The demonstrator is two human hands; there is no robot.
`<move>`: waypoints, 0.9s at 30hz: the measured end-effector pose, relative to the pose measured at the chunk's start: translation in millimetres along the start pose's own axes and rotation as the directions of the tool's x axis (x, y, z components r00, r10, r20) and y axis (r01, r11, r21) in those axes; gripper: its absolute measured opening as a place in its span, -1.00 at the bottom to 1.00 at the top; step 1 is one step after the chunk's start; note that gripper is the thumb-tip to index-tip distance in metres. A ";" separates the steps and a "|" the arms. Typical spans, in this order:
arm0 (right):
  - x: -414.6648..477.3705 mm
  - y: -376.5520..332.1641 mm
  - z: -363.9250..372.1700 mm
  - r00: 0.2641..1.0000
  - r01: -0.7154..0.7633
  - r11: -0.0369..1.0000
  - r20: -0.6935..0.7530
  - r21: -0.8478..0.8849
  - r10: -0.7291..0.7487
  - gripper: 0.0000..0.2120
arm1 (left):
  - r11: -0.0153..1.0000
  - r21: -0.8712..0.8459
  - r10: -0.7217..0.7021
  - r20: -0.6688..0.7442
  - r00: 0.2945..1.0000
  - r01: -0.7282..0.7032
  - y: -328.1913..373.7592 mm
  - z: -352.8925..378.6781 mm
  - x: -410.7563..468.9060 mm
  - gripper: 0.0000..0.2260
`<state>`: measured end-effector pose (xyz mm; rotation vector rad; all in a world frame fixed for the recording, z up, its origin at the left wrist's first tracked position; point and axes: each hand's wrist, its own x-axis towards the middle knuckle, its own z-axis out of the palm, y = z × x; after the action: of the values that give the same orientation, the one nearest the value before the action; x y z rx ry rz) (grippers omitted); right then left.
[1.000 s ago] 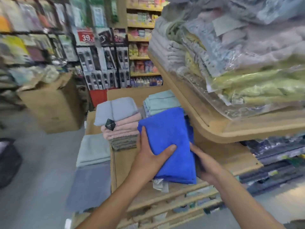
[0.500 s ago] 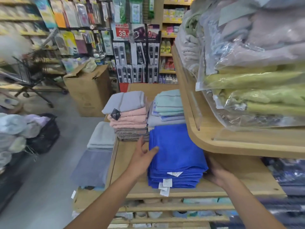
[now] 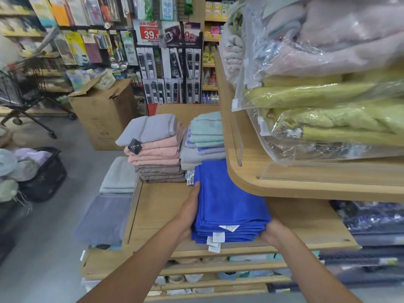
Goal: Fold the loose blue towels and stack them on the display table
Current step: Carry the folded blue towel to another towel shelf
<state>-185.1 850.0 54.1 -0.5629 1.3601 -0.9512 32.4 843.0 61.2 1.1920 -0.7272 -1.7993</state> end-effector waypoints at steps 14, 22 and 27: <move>-11.8 -33.0 27.6 0.793 0.420 0.025 0.353 -0.907 -0.497 -0.45 | -0.101 0.952 0.448 0.302 0.842 -0.288 15.9 -3.3 13.3 -0.46; -6.0 -23.7 24.4 0.806 0.447 0.080 0.362 -0.891 -0.469 -0.46 | 0.049 0.920 0.464 0.323 0.825 -0.388 4.2 -12.5 21.9 -0.46; -15.0 -40.7 35.0 0.884 0.282 -0.034 0.273 -0.959 -0.379 -0.38 | 0.085 0.880 0.513 0.363 0.778 -0.467 16.7 -25.4 2.8 -0.52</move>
<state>-160.0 834.5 101.4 -2.0971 1.8926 -0.1322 60.7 832.0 64.0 1.3835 -2.1144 -0.5621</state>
